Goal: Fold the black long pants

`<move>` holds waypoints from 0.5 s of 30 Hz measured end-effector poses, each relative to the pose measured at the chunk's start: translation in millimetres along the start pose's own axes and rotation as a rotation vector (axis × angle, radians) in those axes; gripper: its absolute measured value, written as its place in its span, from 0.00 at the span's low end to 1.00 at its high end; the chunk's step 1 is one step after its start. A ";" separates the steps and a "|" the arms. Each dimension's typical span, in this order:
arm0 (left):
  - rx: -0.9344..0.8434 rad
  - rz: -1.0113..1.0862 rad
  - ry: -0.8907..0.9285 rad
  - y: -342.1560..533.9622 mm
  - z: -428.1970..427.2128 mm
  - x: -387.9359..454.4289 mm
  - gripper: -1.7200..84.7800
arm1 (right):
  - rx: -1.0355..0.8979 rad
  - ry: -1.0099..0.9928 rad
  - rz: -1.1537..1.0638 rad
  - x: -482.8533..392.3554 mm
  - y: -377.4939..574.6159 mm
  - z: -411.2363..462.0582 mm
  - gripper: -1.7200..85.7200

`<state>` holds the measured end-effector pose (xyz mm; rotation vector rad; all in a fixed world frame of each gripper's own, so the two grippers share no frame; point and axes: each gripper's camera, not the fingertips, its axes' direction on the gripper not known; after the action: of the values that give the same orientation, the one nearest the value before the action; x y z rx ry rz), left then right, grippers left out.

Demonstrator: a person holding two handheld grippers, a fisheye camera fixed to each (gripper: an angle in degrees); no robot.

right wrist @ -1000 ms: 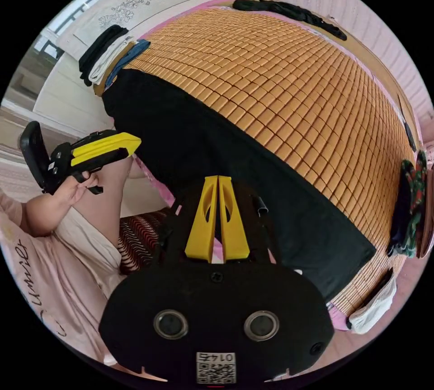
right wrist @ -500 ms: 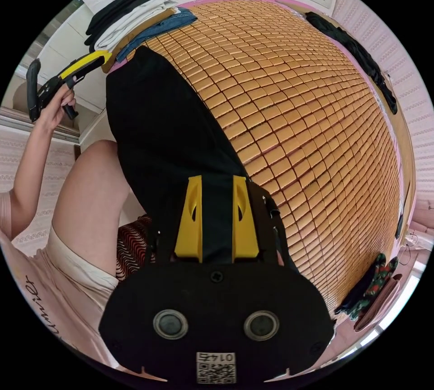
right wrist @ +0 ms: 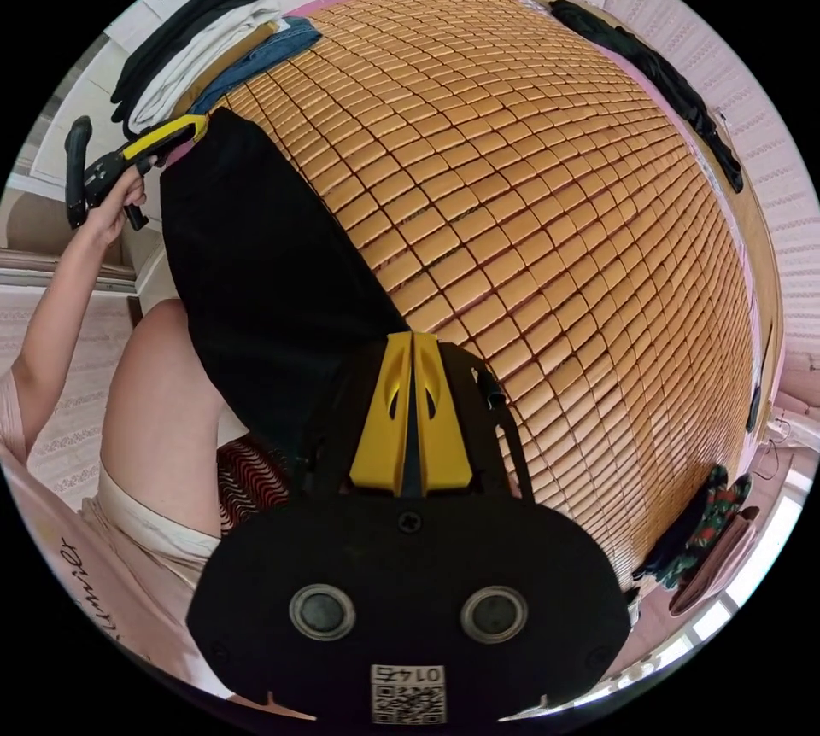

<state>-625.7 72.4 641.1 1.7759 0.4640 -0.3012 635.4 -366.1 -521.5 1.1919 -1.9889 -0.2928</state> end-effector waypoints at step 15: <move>0.093 0.527 0.659 74.4 -185.0 279.4 0.01 | -0.164 0.093 0.061 12.9 1.8 38.6 0.01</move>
<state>-351.2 278.2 629.5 1.9933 0.4191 0.6590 603.1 -383.0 -539.8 1.0220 -1.8789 -0.3564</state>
